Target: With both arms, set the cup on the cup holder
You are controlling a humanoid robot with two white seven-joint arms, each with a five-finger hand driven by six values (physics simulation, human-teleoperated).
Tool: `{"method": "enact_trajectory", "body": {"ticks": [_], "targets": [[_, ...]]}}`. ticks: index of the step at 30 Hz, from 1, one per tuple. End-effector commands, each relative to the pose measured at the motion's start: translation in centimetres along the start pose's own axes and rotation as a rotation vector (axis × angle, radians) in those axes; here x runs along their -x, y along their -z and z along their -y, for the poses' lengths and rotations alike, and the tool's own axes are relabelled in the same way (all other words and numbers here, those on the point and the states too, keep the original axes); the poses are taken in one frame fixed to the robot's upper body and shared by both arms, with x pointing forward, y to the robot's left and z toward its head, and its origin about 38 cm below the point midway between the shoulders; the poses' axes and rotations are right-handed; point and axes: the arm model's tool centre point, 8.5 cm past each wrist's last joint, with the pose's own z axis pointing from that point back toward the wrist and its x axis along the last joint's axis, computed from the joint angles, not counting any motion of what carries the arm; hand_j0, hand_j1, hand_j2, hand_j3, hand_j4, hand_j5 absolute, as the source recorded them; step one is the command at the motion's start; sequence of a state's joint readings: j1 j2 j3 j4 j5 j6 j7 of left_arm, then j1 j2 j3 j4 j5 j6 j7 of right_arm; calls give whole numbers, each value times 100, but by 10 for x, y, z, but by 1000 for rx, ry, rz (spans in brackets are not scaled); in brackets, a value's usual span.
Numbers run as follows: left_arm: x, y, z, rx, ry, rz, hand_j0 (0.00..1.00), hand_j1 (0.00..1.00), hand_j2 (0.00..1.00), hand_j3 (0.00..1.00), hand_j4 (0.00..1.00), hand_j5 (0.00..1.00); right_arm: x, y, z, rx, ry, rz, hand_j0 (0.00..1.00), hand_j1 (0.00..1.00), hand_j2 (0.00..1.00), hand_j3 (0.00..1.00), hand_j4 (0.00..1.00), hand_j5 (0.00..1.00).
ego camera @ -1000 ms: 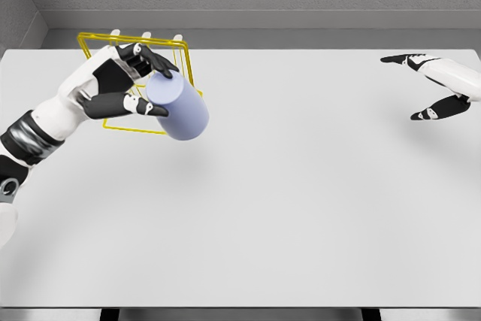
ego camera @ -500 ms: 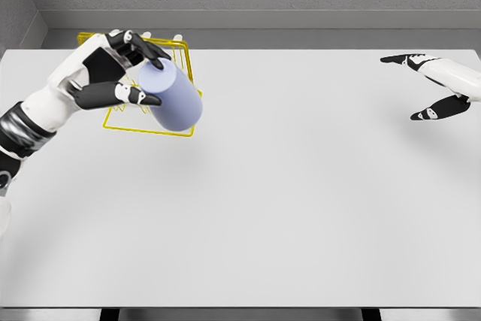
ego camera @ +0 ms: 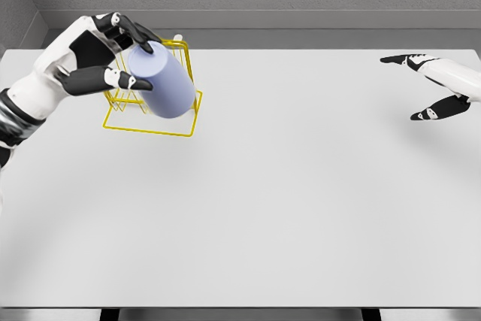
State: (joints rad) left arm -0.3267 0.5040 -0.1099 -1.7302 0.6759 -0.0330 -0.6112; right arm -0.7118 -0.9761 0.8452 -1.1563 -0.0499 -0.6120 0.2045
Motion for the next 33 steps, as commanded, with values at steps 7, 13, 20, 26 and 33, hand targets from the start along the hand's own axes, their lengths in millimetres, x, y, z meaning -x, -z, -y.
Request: {"method": "enact_trajectory", "body": {"ticks": [7,13,20,26,33], "targets": [[-4,1,-6,-10,6,5,40,40,40,40,40,40,0,0,1,6,6,1,100,100,100,100,100,100],[-6,4,-11,-15,5,-8,39,39,39,39,39,39,-1,1,0,6,7,3,100,100,100,100,100,100],[-6,6,-20,-30,9,-12,39,39,39,39,39,39,-1,1,0,6,7,3,100,100,100,100,100,100],[-9,9,-24,-33,14,-17,39,39,39,39,39,39,-1,1,1,7,6,4,100,100,100,100,100,100],[-9,11,-33,-46,20,-25,38,38,38,38,38,38,0,0,4,9,2,-1,100,100,100,100,100,100]]}}
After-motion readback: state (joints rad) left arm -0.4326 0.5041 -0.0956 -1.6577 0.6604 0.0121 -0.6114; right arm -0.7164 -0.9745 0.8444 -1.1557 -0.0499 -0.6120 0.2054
